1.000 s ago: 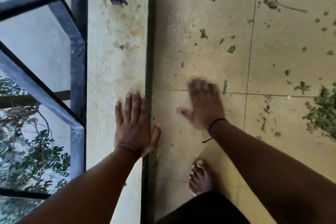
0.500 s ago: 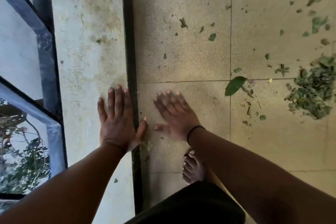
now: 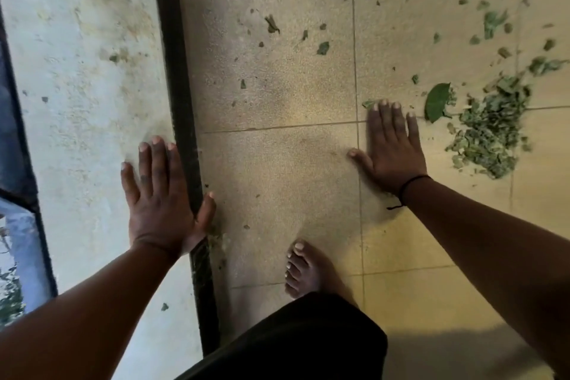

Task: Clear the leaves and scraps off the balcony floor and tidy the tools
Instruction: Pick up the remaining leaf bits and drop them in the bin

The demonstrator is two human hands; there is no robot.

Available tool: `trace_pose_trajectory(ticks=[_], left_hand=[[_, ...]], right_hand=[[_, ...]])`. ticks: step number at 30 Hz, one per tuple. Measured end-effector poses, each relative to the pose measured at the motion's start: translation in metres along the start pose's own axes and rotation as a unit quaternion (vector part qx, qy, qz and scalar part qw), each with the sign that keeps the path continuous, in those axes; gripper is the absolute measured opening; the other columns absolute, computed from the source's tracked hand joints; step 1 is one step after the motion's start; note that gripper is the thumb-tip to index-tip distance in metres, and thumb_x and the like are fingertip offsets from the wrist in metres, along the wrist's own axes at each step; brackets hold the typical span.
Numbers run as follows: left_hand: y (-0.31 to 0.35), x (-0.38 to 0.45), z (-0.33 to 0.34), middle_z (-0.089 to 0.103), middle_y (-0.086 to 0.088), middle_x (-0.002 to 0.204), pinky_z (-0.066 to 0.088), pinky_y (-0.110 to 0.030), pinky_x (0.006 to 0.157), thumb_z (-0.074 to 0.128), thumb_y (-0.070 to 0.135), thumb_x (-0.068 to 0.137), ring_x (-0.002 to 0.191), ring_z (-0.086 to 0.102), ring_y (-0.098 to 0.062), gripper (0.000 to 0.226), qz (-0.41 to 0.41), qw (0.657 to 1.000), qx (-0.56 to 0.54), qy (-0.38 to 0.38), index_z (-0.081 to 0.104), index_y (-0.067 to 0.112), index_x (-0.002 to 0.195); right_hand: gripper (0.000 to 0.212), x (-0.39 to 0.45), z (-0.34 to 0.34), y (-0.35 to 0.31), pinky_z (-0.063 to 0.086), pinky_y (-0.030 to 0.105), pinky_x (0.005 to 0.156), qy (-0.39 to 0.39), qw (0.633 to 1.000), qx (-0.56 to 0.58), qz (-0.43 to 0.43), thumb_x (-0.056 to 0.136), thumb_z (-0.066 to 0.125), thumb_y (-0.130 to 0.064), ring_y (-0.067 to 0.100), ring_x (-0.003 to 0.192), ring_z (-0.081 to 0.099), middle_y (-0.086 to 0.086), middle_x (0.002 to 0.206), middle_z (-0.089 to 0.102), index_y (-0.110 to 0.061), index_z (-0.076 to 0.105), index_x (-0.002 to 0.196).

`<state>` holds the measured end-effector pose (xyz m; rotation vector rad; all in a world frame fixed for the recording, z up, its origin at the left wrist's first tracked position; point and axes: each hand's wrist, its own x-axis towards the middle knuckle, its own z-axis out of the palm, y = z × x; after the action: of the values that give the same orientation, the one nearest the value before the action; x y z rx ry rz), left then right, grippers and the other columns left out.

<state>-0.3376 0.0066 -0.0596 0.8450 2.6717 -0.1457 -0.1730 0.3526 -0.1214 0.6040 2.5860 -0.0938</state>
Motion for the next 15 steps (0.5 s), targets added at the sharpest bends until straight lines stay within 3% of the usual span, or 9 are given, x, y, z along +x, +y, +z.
trace_pose_trajectory(ticks=[4,9,12,15], left_hand=[[0.004,0.001,0.001,0.0,-0.023,0.162,-0.013,-0.046,0.118,0.036,0.062,0.083,0.15,-0.007,-0.032,0.1,-0.008,1.0,-0.007,0.005,-0.001,0.003,0.154],[0.002,0.0,-0.004,0.003,-0.025,0.161,-0.016,-0.041,0.119,0.039,0.064,0.079,0.149,-0.011,-0.025,0.104,-0.007,1.0,-0.028,-0.009,0.005,-0.001,0.153],[0.001,-0.001,-0.006,0.011,-0.028,0.159,-0.016,-0.04,0.119,0.042,0.062,0.076,0.149,-0.008,-0.023,0.105,-0.002,0.999,-0.034,-0.008,0.011,-0.004,0.152],[0.001,0.001,-0.007,0.013,-0.032,0.157,-0.017,-0.039,0.118,0.044,0.059,0.073,0.148,-0.015,-0.016,0.105,-0.01,0.999,-0.039,0.001,0.012,-0.005,0.15]], right_hand=[[0.092,0.028,0.004,-0.023,-0.015,0.036,0.116,0.066,0.992,0.027,-0.103,0.091,0.017,-0.07,0.033,0.149,0.004,0.02,0.16,0.008,-0.002,0.009,0.153],[0.084,0.052,-0.007,-0.04,-0.005,0.041,0.118,0.145,0.98,0.057,-0.121,0.096,0.03,-0.061,0.038,0.146,0.013,0.024,0.158,0.017,0.0,0.014,0.151],[0.082,0.027,-0.004,-0.053,-0.009,0.039,0.117,0.136,0.977,0.085,-0.142,0.095,0.03,-0.059,0.035,0.145,0.006,0.02,0.159,0.015,-0.002,0.012,0.151],[0.08,-0.023,0.025,-0.06,-0.005,0.043,0.118,0.072,0.958,0.076,-0.266,0.091,0.038,-0.057,0.036,0.144,0.018,0.018,0.156,0.026,-0.004,0.022,0.149]])
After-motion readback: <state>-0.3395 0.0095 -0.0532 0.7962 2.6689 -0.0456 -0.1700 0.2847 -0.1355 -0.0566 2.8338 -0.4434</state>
